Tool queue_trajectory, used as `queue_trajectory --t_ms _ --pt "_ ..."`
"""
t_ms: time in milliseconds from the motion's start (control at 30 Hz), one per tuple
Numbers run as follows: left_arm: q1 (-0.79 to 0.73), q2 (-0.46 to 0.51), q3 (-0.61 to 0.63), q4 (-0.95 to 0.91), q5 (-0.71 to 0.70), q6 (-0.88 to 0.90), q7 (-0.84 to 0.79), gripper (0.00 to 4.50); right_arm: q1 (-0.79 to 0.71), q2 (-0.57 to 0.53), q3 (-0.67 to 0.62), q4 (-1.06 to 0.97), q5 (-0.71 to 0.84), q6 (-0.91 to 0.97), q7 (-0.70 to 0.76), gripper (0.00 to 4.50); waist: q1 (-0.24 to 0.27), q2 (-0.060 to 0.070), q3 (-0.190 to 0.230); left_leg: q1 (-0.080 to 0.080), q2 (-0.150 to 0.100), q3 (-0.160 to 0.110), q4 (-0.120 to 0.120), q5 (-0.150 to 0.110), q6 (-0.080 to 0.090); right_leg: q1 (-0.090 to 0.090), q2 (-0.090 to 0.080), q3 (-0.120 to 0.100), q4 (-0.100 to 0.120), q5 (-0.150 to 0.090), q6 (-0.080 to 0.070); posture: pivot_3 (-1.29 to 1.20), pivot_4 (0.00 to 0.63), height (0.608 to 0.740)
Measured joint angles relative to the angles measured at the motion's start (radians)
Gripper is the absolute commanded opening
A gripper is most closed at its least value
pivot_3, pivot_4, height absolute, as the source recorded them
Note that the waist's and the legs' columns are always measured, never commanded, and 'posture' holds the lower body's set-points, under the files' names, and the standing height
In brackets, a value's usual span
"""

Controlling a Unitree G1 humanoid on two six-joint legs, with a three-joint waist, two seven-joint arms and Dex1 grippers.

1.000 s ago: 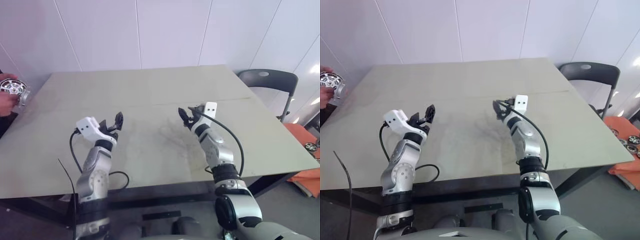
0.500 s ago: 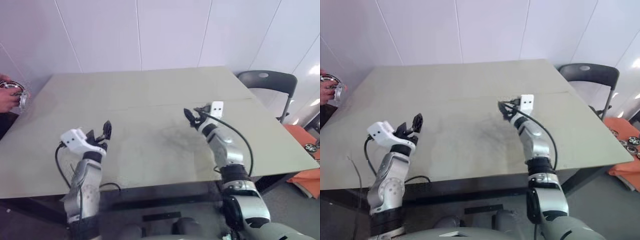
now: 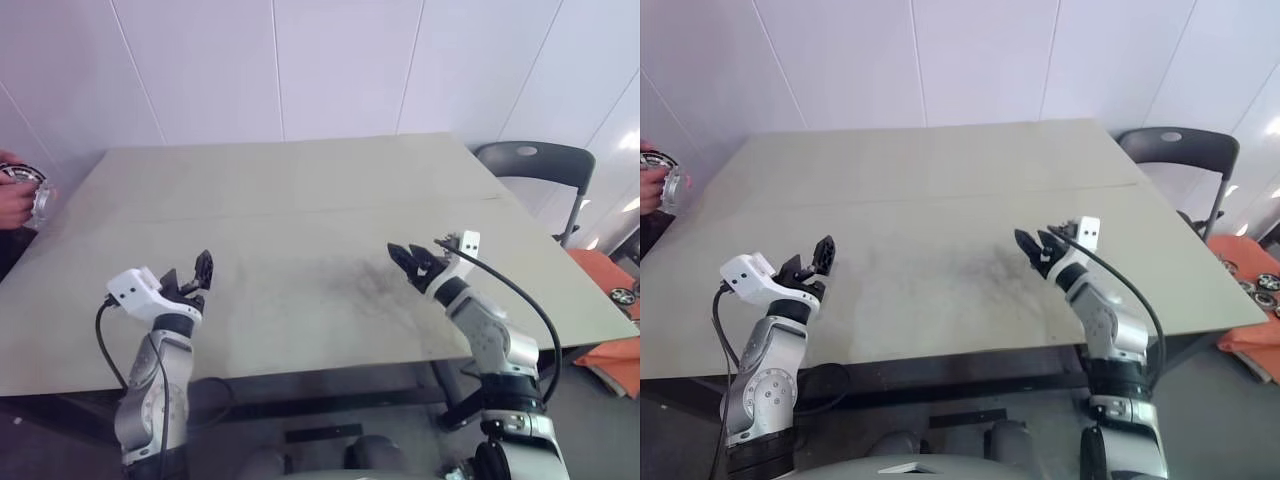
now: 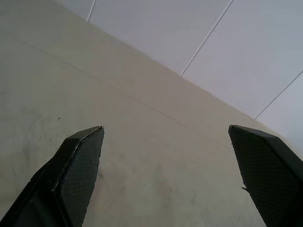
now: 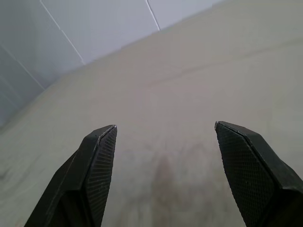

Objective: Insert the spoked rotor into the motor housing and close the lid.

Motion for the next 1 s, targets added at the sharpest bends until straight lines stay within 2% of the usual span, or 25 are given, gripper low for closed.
queue_trajectory --t_ms 367,733,1000 --pt "0.005 -0.002 -0.01 -0.002 -0.002 0.006 0.002 4.48 0.045 0.013 0.003 -0.081 0.04 0.061 -0.042 3.46 -0.002 0.001 0.001 0.0 0.0 0.001 0.0 0.0 0.0 0.0 0.001 0.001 -0.002 -0.001 0.001 0.0 0.0 0.74" --pt "0.005 -0.002 -0.02 -0.002 -0.003 0.006 0.003 4.48 0.047 -0.004 0.023 -0.084 0.039 0.049 -0.013 3.46 -0.002 0.001 0.001 -0.001 0.001 0.001 0.0 0.0 0.0 0.0 0.001 0.001 -0.004 -0.001 0.001 0.0 0.0 0.74" --pt "0.017 -0.016 -0.073 -0.017 0.0 0.003 -0.02 4.48 0.084 -0.009 0.032 -0.126 0.041 0.051 0.012 3.46 0.0 0.001 0.002 -0.002 0.001 0.001 0.0 -0.001 0.001 0.001 0.001 0.001 -0.008 -0.001 0.001 0.0 0.0 0.74"
